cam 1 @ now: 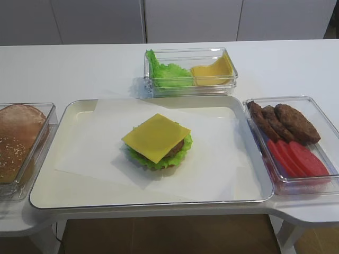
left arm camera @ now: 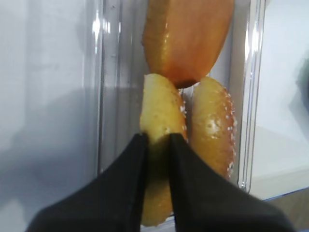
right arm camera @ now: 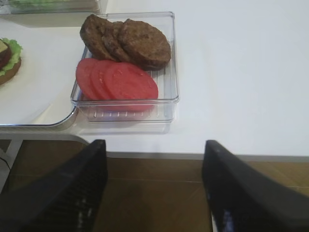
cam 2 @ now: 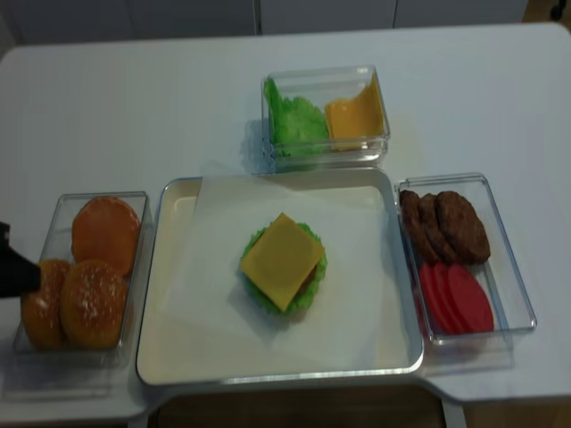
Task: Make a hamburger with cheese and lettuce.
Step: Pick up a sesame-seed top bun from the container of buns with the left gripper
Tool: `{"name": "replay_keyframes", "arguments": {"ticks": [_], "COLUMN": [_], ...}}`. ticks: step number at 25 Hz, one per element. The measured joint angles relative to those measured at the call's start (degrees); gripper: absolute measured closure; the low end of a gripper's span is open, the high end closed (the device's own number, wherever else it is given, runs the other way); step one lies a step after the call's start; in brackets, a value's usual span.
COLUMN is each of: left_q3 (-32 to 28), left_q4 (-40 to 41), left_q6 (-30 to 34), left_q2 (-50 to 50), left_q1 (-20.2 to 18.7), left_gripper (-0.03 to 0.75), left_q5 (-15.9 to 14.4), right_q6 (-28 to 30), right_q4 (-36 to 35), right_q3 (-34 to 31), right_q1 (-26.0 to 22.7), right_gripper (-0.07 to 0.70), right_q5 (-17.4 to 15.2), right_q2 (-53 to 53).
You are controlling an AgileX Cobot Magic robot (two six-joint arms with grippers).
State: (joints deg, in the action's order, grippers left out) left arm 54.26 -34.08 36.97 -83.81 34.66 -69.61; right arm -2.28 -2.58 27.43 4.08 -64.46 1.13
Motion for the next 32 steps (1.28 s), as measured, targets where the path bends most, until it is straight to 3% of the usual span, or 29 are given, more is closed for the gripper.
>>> {"name": "replay_keyframes", "arguments": {"ticks": [14,32], "left_q3": [0.0,0.0], "left_q4": [-2.1,-11.8], "left_q6": [1.1,3.3], "left_q2": [2.2,7.0], "left_q1": [0.0,0.0], "left_gripper": [0.634,0.639], "left_q5": [0.2,0.3], "right_q6": [0.1,0.1], "right_q4": [0.0,0.0], "right_q3": [0.0,0.0], "right_q1": [-0.1,-0.1], "right_gripper": [0.164,0.164], "right_q5": [0.0,0.0], "right_q2": [0.0,0.0]}}
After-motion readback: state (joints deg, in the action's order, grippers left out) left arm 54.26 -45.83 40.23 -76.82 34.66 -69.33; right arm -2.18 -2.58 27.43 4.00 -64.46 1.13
